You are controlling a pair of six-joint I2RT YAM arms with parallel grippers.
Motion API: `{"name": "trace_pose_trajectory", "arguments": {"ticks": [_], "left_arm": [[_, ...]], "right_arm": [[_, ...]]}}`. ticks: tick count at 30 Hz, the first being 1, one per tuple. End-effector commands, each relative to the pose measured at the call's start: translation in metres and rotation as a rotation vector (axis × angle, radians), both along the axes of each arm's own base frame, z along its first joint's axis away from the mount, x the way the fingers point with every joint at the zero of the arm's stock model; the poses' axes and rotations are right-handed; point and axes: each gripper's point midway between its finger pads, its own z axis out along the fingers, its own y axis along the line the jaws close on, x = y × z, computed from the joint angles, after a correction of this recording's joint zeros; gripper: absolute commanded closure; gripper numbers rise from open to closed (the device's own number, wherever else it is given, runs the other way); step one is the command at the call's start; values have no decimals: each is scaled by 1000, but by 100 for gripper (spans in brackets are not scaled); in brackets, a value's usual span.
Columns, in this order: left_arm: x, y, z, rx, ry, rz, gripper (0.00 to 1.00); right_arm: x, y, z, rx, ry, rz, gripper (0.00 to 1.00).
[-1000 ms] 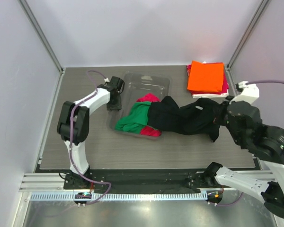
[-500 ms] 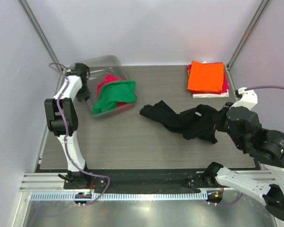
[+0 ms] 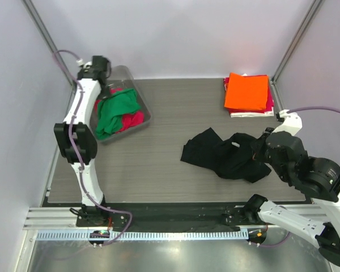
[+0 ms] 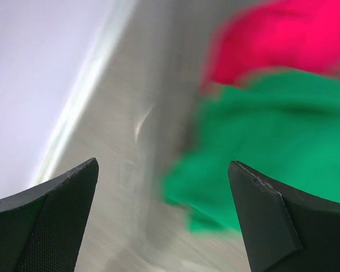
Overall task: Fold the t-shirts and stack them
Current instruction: Move the tshirt to the center of the board
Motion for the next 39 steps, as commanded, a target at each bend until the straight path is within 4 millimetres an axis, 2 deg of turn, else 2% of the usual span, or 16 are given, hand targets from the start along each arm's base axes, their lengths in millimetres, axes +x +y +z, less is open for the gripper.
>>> {"name": "trace_pose_trajectory", "arguments": {"ticks": [1,4,7,9,13,18,19,20,22,27,28,30,31,33,34,39], "left_arm": [[13,-118,50,-96,-137,-296,4],[18,-233,22,-287,-123,-538,4],[25,-307,-11,-472,-106,-659,4],[26,-330,-35,-579,-80,-668,5],[36,-323,-102,-536,41,-569,6],[-1,-242,-144,-371,267,-344,7],[3,-223,-146,-370,245,-309,7],[1,-212,-127,-374,199,-298,7],[-13,-174,-139,-371,207,-217,6],[-39,-138,-112,-313,181,-174,6],[-41,-141,-110,-314,172,-180,6],[-47,-149,-105,-317,156,-198,6],[-44,-170,-95,-328,115,-253,7],[-42,-208,-84,-382,84,-359,7],[-42,-243,-83,-400,73,-444,7],[-35,-359,-73,-520,41,-698,10]], "right_arm": [[7,13,1,75,-24,-2,99],[7,19,-2,95,-10,10,99],[5,19,1,112,-11,12,99],[3,16,4,115,-12,6,99],[-2,13,6,123,-11,4,99],[-2,11,0,113,1,-1,99],[-2,11,0,114,1,-6,99],[-1,10,-3,108,3,-15,99],[-1,4,-7,105,11,-59,99],[-21,-60,-24,127,-10,-412,99],[-23,-62,-26,168,-22,-432,98],[-30,-66,-33,229,-38,-436,81],[-32,-67,-34,249,-42,-434,49],[-34,-66,-38,268,-39,-435,22],[-34,-65,-39,272,-35,-429,10],[-36,-68,-30,258,-40,-418,5]]}}
